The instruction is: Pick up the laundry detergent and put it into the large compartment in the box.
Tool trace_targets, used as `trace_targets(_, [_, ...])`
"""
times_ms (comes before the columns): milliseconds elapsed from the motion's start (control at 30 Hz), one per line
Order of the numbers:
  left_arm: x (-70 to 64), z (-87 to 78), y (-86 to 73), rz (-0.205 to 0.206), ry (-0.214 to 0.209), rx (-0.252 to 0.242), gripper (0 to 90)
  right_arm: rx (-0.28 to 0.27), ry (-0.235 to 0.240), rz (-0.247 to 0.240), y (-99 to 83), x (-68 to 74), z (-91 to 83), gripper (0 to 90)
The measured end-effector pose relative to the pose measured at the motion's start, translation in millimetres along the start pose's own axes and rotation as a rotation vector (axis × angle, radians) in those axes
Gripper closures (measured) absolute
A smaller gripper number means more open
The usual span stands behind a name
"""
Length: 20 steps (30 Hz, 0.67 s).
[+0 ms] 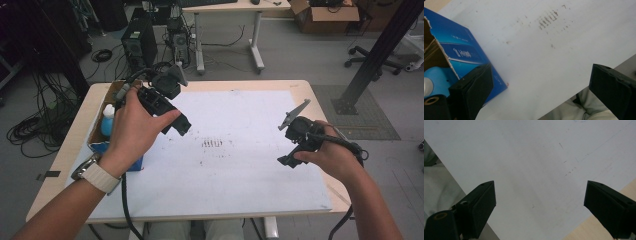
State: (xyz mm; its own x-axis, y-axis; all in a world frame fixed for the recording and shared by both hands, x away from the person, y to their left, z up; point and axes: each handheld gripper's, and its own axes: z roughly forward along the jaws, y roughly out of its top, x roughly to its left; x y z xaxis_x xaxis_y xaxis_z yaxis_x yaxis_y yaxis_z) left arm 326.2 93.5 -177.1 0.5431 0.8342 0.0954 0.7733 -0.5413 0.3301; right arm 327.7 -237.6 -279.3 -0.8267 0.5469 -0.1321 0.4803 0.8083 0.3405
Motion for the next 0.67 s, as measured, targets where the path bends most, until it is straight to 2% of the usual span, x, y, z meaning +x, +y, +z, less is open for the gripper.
trace_targets(667, [5.9,1.9,-1.6,0.004,-0.006,-0.002,6.5,-0.005,-0.002,-0.004,3.7,0.4,1.2,10.3])
